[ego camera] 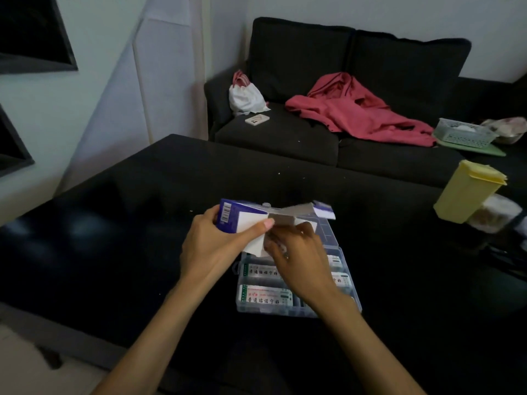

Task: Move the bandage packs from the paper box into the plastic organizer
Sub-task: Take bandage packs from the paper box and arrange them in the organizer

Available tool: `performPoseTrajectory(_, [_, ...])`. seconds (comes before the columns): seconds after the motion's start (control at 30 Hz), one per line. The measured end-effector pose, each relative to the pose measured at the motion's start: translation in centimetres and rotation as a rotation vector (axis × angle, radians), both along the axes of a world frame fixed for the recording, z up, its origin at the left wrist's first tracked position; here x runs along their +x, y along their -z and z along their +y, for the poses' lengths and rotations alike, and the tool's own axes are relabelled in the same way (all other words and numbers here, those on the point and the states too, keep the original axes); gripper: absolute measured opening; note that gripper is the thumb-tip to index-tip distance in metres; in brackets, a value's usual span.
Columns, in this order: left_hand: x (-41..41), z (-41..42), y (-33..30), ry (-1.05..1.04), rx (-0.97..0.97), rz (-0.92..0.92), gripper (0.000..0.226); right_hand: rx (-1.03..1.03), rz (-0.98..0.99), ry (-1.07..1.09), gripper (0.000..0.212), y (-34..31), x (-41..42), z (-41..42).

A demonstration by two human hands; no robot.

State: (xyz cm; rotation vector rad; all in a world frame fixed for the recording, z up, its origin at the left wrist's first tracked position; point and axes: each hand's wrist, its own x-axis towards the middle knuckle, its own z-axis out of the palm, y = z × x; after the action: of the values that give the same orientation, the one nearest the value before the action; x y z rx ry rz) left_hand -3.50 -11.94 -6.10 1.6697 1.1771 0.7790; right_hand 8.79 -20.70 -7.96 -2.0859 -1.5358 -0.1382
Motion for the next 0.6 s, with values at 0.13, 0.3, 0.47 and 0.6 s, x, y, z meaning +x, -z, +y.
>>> performPoseTrajectory(0.13, [0.7, -0.7, 0.0, -0.019, 0.096, 0.15, 0.117, -0.163, 0.164, -0.035, 0.025, -0.7, 0.7, 0.0])
performPoseTrajectory(0.3, [0.8, -0.4, -0.1, -0.023, 0.095, 0.146, 0.102, -0.22, 0.162, -0.067, 0.025, -0.7, 1.7, 0.8])
performPoseTrajectory(0.47, [0.5, 0.1, -0.1, -0.055, 0.052, 0.102, 0.096, -0.302, 0.237, -0.1, 0.019, -0.2, 2.4, 1.1])
performPoseTrajectory(0.6, [0.0, 0.6, -0.5, -0.115, -0.02, 0.056, 0.087, -0.355, 0.483, -0.243, 0.021, -0.9, 2.6, 0.5])
